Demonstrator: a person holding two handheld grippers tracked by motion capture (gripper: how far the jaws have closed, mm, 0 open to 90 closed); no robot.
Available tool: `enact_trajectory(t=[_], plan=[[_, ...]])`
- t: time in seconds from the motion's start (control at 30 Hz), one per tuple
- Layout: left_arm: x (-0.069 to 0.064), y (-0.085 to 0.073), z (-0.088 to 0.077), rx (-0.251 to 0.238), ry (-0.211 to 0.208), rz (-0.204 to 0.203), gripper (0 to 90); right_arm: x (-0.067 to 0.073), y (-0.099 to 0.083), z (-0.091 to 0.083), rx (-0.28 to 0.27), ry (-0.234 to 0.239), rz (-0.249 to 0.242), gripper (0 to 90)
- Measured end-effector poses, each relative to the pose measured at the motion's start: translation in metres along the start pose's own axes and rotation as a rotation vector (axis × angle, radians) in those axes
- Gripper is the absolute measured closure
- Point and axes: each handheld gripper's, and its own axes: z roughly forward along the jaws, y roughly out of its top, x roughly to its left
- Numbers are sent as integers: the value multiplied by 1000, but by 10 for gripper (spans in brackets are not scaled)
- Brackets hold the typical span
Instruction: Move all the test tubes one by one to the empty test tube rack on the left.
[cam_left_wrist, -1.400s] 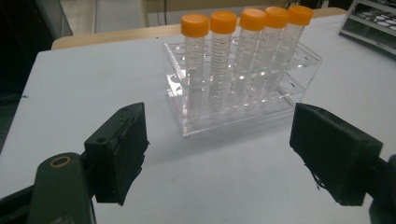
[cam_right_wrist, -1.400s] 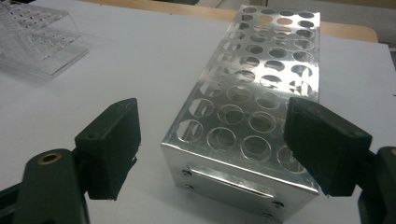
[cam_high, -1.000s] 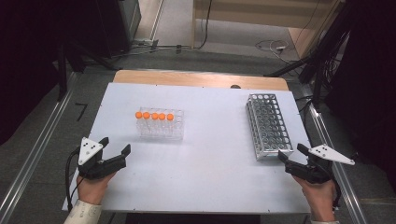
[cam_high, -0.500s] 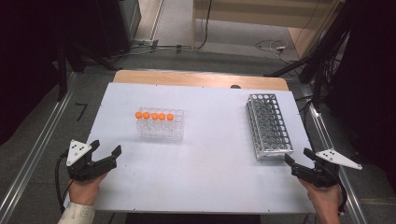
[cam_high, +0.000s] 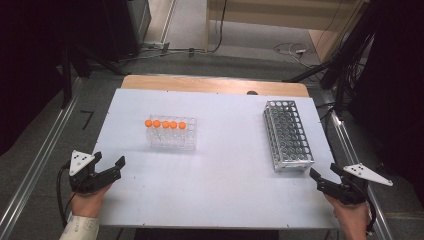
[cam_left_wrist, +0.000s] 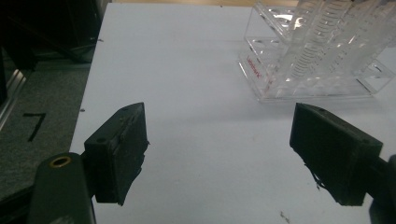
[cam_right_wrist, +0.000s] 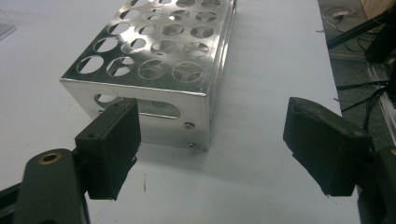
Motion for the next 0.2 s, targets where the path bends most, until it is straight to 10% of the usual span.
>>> enact_trajectory(t=[0.2], plan=[[5, -5, 13, 43, 33, 14, 193, -5, -7, 9, 15, -20, 18, 174]])
